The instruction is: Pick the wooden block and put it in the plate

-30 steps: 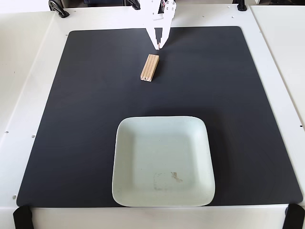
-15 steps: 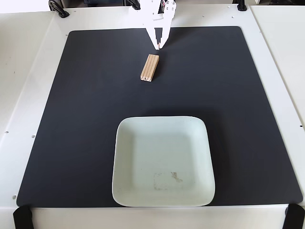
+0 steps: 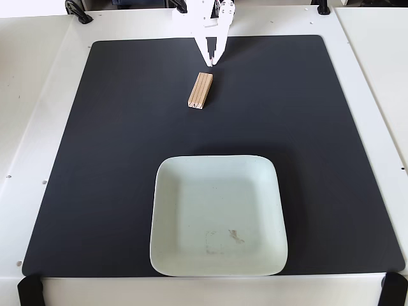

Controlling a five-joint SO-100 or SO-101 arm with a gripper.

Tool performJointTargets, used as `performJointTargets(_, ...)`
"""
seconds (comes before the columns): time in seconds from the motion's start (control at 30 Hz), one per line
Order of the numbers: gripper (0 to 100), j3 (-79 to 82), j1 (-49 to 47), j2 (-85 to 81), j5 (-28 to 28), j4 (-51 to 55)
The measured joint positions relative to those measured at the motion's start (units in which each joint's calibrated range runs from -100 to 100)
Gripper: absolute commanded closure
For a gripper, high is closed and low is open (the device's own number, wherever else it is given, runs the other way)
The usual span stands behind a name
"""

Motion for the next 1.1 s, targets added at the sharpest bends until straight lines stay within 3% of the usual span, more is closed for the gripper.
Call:
performJointTargets(0.37,99,-2.5,0.0,0.3,0.0,0.3)
performJointTargets(0.53,99,-9.5,0.0,8.3,0.0,0.7)
performJointTargets(0.8,98,-40.1,0.5,38.3,-0.3,6.5)
performJointTargets(1.1,98,-75.6,11.7,70.5,0.0,14.0)
